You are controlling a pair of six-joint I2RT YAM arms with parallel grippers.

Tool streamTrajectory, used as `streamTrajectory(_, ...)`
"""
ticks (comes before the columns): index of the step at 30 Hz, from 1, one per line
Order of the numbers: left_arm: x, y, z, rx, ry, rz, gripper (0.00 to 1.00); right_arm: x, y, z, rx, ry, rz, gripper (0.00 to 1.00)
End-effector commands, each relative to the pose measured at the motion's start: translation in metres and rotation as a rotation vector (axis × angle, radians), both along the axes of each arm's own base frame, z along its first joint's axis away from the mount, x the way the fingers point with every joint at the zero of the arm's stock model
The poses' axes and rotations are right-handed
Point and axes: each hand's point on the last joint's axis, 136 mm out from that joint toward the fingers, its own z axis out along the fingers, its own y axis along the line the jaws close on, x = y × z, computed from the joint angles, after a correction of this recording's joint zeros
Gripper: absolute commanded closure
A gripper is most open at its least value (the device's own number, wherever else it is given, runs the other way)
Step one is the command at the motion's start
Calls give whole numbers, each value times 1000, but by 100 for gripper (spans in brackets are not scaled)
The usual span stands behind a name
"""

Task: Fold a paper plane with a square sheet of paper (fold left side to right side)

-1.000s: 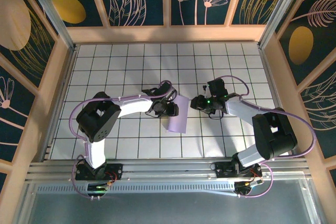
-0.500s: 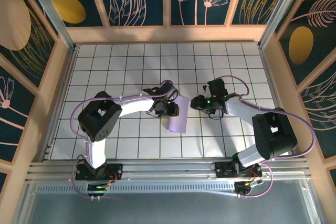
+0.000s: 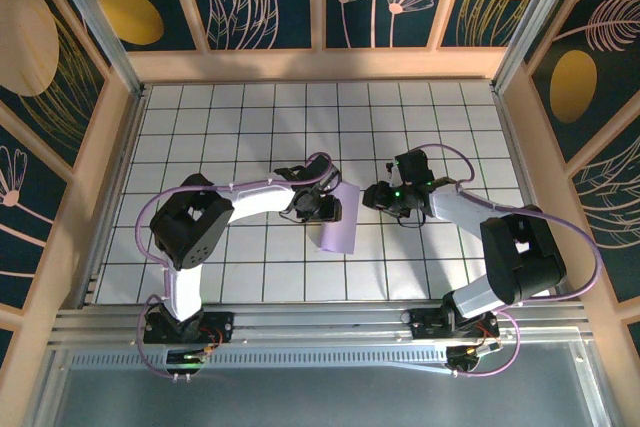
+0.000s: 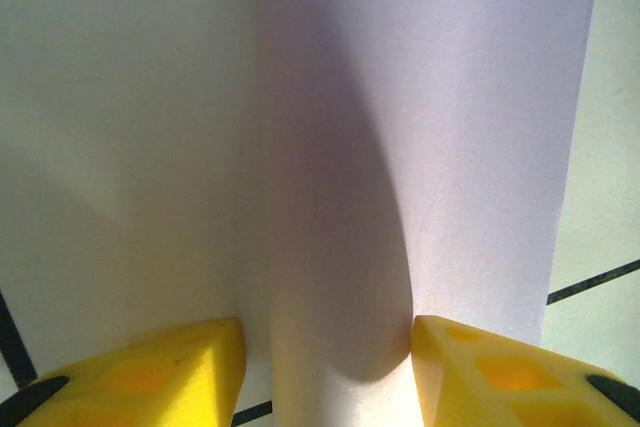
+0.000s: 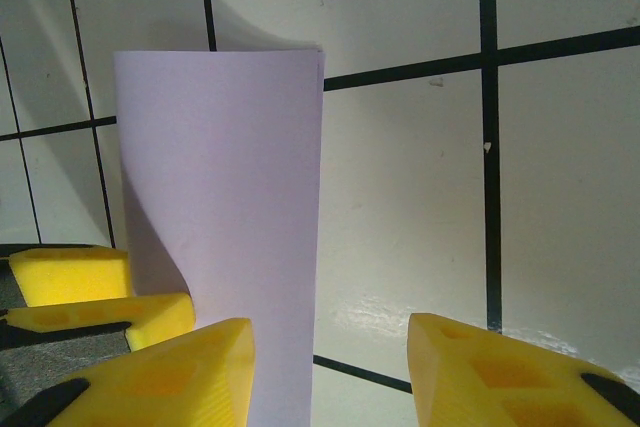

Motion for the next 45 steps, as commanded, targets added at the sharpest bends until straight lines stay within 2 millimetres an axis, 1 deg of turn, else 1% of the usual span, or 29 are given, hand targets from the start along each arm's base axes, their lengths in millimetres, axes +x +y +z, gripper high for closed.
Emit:
streamTrajectory(1,-22,-14,-35,0,72,-68,51,-4,-3,-4,-8,6,8,55)
streamTrajectory(16,-23,-14,-37,13,78,-65,51,-7,8,-5,14,22,39,55)
streamTrajectory(21,-23,-13,-38,15,80,-66,51,-10,18,-4,51,35,63,57)
streamTrajectory(24,-23,-13,-38,16,81,-65,51,-13,31,-3,117,52,85,66)
streamTrajectory(26,-23,-13,-38,19,82,-64,51,-14,39,-2,164,56,96,75)
streamTrajectory(29,-23,-13,-38,19,80,-63,51,-16,47,-5,181,71,106,89)
streamTrajectory(31,-23,-13,-38,20,81,-64,51,-17,50,-9,182,80,114,95)
streamTrajectory(34,-23,-13,-38,21,80,-64,51,-20,54,-14,179,96,122,99)
streamTrajectory(38,-23,-13,-39,24,83,-63,51,-22,55,-24,162,116,129,100)
streamTrajectory(42,-23,-14,-39,24,80,-65,51,-27,52,-37,122,147,128,100)
streamTrajectory(45,-22,-13,-38,26,75,-63,51,-32,45,-50,75,179,119,100)
